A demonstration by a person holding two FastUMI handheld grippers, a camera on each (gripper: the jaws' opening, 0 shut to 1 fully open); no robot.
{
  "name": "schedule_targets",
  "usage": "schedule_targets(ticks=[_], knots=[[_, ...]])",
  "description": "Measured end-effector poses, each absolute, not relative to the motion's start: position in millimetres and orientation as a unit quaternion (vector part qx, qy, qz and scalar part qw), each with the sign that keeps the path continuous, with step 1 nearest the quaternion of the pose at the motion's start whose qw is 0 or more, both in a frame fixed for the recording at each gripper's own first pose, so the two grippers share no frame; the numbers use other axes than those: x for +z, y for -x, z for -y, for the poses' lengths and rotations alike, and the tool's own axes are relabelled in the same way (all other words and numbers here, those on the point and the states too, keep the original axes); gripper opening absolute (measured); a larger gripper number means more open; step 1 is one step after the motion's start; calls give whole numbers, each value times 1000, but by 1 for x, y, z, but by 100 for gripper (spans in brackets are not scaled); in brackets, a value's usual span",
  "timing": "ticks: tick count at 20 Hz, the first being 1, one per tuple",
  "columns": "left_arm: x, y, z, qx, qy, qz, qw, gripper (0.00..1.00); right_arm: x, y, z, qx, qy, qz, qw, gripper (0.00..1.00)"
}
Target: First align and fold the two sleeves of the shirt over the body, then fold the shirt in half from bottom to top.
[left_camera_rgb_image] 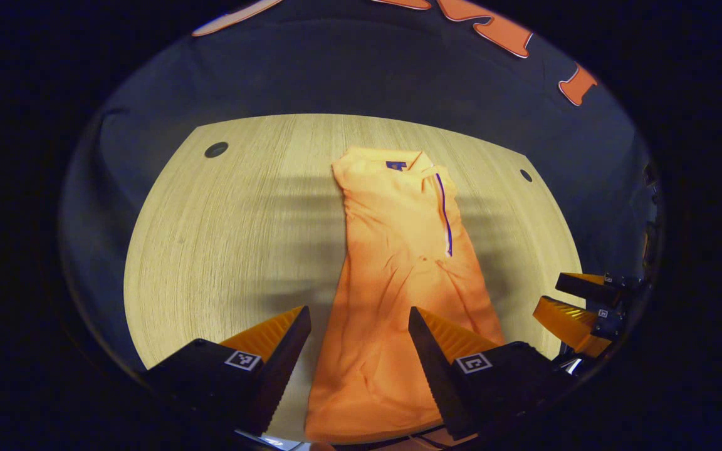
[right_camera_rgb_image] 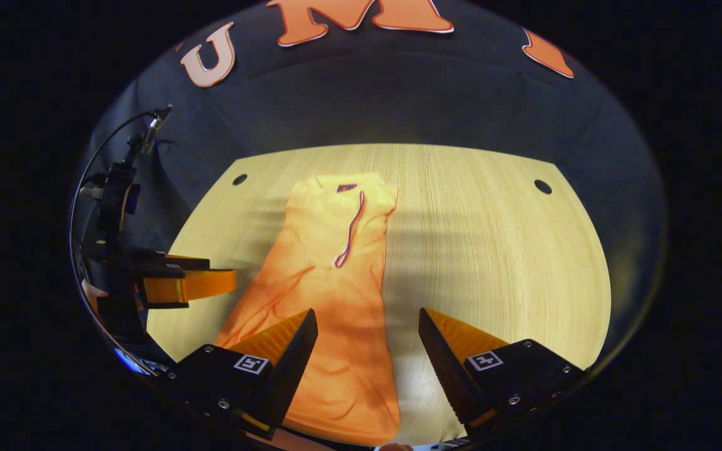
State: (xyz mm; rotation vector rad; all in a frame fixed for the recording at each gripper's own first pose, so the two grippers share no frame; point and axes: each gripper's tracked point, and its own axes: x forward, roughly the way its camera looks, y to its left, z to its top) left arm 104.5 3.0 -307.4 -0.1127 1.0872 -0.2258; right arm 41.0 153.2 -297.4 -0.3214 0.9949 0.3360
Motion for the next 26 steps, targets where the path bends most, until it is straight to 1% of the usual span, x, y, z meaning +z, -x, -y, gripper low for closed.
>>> schedule_targets(ticks=[4, 7, 9, 10, 11, 15, 19, 22, 24, 25, 26], knots=[[-321, -51, -24, -94, 67, -531, 839, 97, -329, 1, -134, 138, 176, -504, 834, 99], [-338, -9, -31, -86, 71, -551, 827, 97, -349, 37, -117, 118, 172, -536, 818, 99], [-351, 20, -40, -83, 49, -567, 818, 97, -357, 58, -106, 109, 176, -553, 807, 99], [-357, 34, -45, -77, 38, -575, 814, 100, -359, 68, -100, 106, 183, -560, 801, 99], [-361, 49, -49, -76, 34, -582, 809, 99, -362, 77, -95, 103, 188, -566, 796, 99], [-372, 94, -51, -69, 44, -612, 786, 99, -371, 111, -82, 96, 187, -598, 774, 99], [-383, 114, -39, -70, 35, -623, 778, 99, -384, 137, -75, 91, 193, -625, 751, 99], [-394, 126, -23, -70, 41, -636, 767, 99, -395, 140, -70, 79, 205, -633, 743, 99], [-402, 128, -22, -66, 16, -641, 764, 99, -401, 143, -66, 69, 211, -645, 731, 100], [-400, 126, -21, -66, 3, -641, 764, 99, -403, 138, -68, 69, 208, -640, 736, 99], [-402, 128, -22, -62, -10, -645, 762, 97, -401, 140, -67, 68, 208, -644, 733, 100]])
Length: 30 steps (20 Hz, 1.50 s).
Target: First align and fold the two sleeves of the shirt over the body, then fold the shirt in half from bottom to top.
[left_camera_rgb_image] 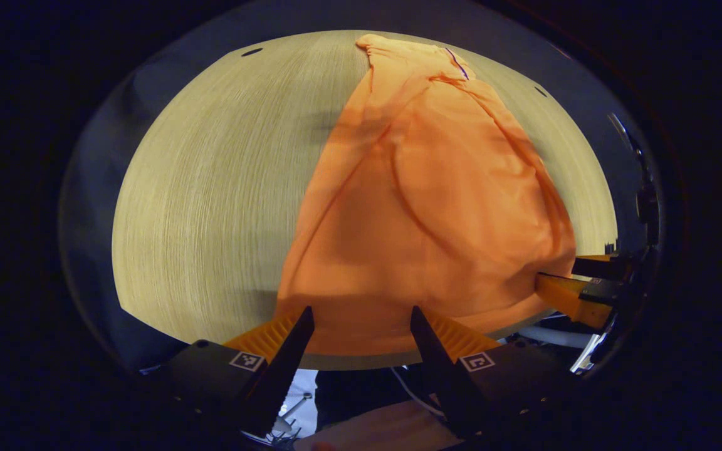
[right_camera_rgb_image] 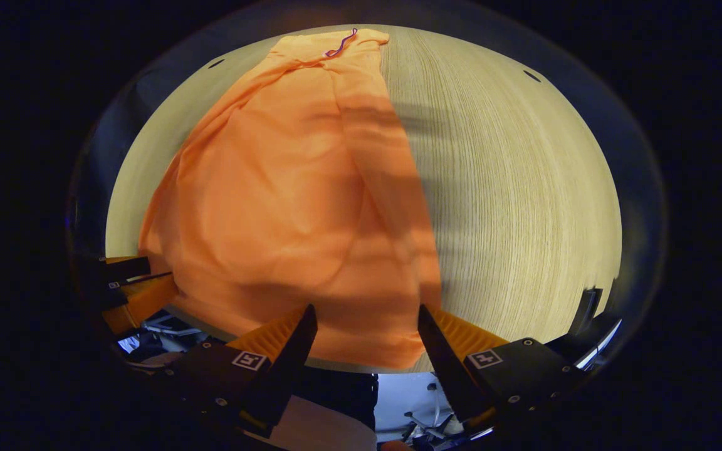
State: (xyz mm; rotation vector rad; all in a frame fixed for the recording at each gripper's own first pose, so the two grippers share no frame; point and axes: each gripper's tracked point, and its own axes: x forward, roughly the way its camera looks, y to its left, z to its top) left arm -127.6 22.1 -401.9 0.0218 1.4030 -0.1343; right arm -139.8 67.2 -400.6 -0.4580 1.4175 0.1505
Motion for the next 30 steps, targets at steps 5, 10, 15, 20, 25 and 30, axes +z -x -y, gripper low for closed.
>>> schedule_targets(ticks=[5, 10, 15, 20, 25, 30], knots=[[-404, 125, -22, -55, -32, -649, 758, 96, -403, 139, -67, 66, 207, -643, 735, 100], [-406, 122, -20, -49, -26, -638, 768, 96, -401, 138, -66, 74, 206, -630, 745, 96], [-401, 109, -9, -55, -10, -610, 790, 55, -404, 146, -74, 96, 193, -635, 742, 19], [-402, 108, -6, -70, 36, -599, 796, 1, -403, 149, -76, 105, 161, -642, 742, 1], [-402, 108, -6, -74, 28, -607, 791, 1, -401, 147, -77, 102, 141, -650, 740, 0], [-389, 97, -9, -75, 38, -603, 793, 1, -379, 130, -89, 116, 132, -639, 749, 0]])
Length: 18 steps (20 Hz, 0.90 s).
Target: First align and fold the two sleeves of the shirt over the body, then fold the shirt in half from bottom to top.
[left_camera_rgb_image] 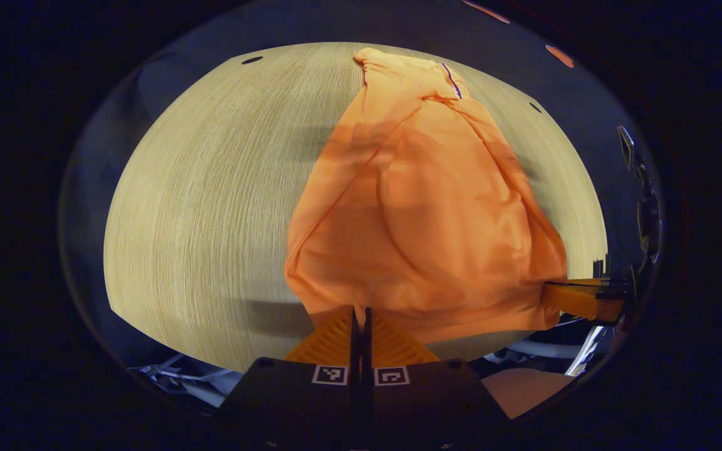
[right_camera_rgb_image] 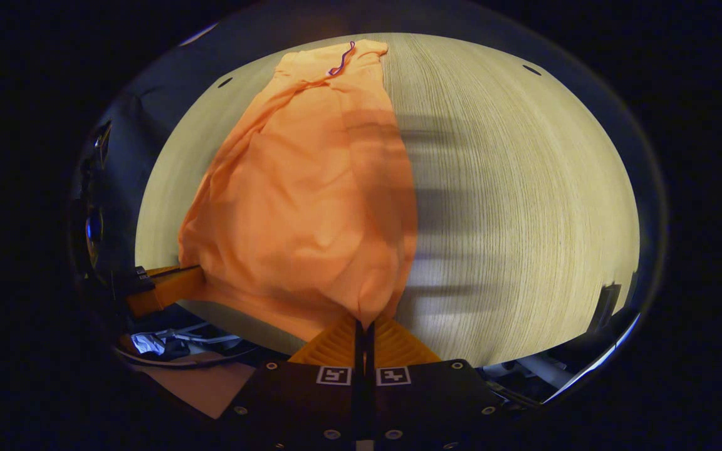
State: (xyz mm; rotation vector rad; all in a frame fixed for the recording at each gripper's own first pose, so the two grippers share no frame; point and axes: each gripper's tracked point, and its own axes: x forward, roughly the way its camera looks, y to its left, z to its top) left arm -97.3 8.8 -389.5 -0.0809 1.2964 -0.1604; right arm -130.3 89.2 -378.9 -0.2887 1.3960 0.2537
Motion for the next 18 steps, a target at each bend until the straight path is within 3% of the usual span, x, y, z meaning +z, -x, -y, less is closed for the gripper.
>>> schedule_targets(ticks=[18], knots=[[-291, -95, 9, -122, 30, -474, 871, 1, -283, -55, -149, 138, 147, -520, 830, 0]])
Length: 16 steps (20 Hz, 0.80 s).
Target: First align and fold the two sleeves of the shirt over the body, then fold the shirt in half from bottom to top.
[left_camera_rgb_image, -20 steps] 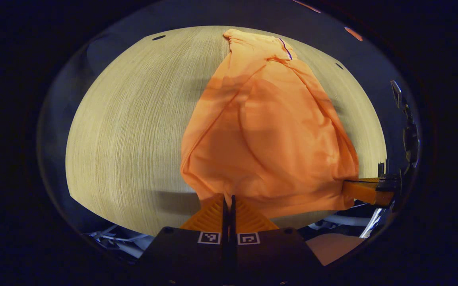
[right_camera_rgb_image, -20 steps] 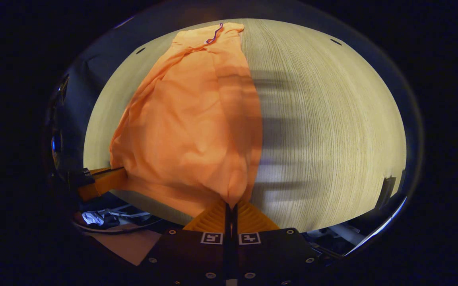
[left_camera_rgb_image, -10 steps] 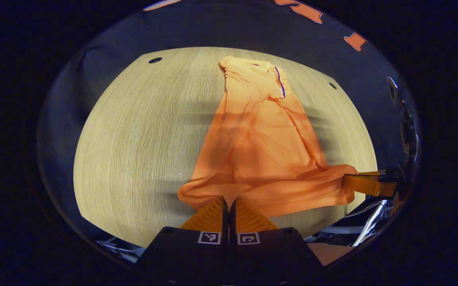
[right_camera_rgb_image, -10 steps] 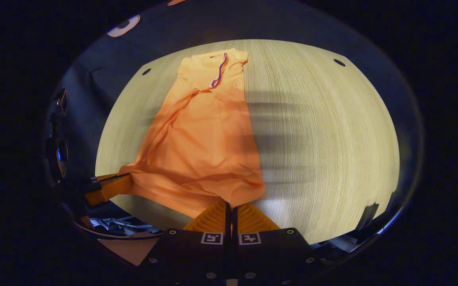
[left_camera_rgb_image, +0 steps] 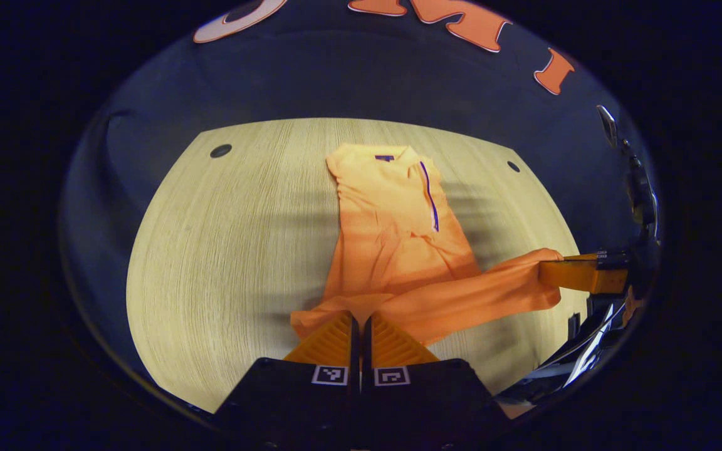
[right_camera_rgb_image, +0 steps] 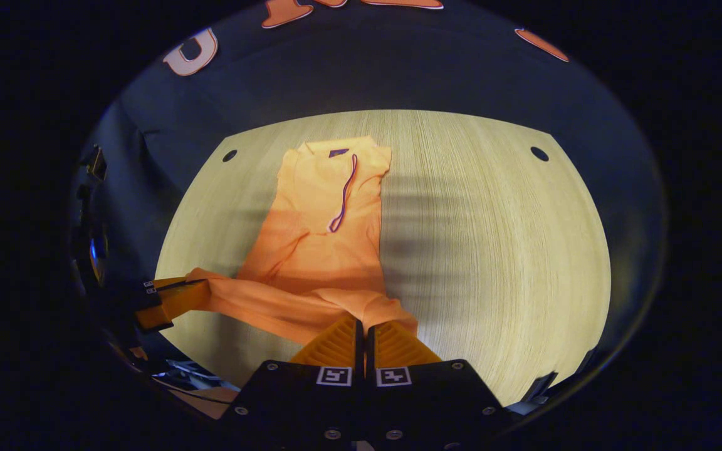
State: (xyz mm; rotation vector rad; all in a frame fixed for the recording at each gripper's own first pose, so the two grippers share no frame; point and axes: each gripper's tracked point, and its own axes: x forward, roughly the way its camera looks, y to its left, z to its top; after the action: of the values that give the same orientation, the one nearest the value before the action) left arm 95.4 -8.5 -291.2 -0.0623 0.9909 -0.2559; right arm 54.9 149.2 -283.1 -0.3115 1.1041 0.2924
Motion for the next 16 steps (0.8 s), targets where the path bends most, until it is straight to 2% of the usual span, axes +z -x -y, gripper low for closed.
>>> schedule_targets(ticks=[1, 2, 10, 16], knots=[[-288, -108, 9, -123, 31, -467, 875, 1, -281, -68, -154, 139, 148, -514, 833, 3], [-283, -120, 10, -124, 31, -459, 879, 1, -279, -80, -157, 139, 149, -509, 837, 0], [-266, -219, 2, -120, 23, -426, 896, 1, -261, -159, -191, 142, 135, -487, 851, 0], [-273, -279, 2, -113, 22, -423, 899, 1, -279, -214, -206, 127, 139, -486, 853, 0]])
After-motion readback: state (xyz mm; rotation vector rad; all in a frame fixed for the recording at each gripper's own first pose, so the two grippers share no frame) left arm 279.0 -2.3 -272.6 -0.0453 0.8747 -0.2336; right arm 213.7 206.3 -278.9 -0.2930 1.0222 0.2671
